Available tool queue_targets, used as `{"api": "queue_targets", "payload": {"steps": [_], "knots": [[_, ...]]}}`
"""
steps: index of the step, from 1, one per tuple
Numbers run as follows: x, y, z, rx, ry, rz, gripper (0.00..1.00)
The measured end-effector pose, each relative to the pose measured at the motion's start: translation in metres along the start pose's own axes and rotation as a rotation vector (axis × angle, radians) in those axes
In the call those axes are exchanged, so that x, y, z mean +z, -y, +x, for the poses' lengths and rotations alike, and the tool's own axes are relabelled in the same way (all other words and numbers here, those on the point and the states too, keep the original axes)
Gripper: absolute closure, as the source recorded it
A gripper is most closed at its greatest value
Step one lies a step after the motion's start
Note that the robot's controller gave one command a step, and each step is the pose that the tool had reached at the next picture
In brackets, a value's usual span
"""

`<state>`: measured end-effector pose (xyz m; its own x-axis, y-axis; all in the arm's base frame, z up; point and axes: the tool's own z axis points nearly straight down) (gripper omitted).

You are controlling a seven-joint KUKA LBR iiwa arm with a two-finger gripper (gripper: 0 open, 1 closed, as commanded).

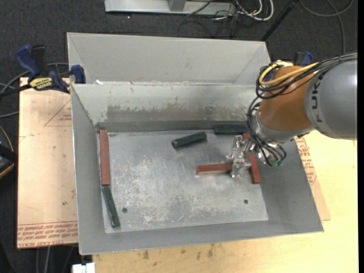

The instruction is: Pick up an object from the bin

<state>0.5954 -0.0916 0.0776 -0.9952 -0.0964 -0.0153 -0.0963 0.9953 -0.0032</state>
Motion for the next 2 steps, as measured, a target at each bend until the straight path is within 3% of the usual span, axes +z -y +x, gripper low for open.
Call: {"api": "queue_targets", "payload": {"steps": [1,2], "knots": [[0.000,0.000,0.000,0.000,0.000,0.000,1.00],[-0.146,0.008,0.003,0.005,-0.008,-0.002,1.00]]}}
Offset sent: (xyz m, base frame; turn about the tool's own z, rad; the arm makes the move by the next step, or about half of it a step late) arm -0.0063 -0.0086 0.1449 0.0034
